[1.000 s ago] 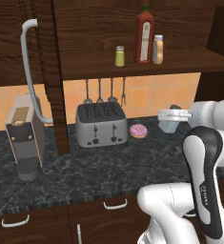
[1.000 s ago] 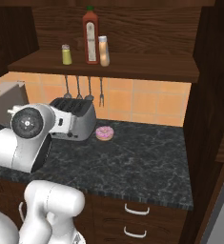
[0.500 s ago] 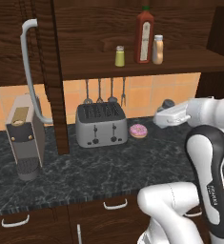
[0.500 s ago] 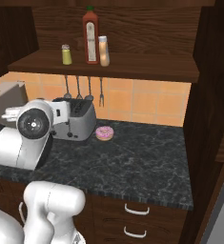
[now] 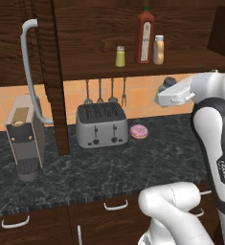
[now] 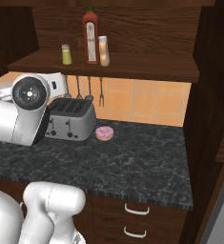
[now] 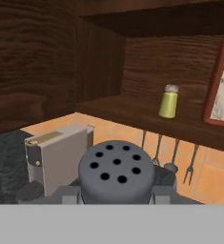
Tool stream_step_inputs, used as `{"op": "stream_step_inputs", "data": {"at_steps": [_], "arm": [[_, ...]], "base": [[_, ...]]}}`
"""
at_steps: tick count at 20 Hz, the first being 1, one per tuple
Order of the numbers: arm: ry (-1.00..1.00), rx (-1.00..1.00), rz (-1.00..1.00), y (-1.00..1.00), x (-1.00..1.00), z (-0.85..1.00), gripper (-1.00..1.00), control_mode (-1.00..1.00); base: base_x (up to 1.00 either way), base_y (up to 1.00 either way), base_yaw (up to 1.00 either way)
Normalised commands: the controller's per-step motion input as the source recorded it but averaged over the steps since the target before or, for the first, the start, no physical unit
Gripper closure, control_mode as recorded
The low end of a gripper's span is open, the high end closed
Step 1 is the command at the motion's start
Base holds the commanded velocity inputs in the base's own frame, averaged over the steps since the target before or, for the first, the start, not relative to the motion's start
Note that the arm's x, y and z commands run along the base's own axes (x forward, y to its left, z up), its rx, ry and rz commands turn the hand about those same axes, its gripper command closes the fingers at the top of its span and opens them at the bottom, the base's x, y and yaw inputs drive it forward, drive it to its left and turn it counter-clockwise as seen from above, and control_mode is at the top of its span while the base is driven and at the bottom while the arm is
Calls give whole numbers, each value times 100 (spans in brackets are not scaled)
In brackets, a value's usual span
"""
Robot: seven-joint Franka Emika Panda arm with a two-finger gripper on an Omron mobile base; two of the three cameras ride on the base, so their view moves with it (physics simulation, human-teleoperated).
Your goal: Put the shaker and condiment bottle from the counter next to their counterparts in the cabinet.
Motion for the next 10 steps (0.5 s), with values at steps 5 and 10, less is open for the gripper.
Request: {"op": "stream_step_inputs", "data": {"at_steps": [5, 10], "arm": [[0, -2, 7, 21, 5, 26, 100, -100], [-6, 0, 3, 5, 23, 2, 100, -100]], "base": [[0, 0, 0], [0, 0, 0]]}}
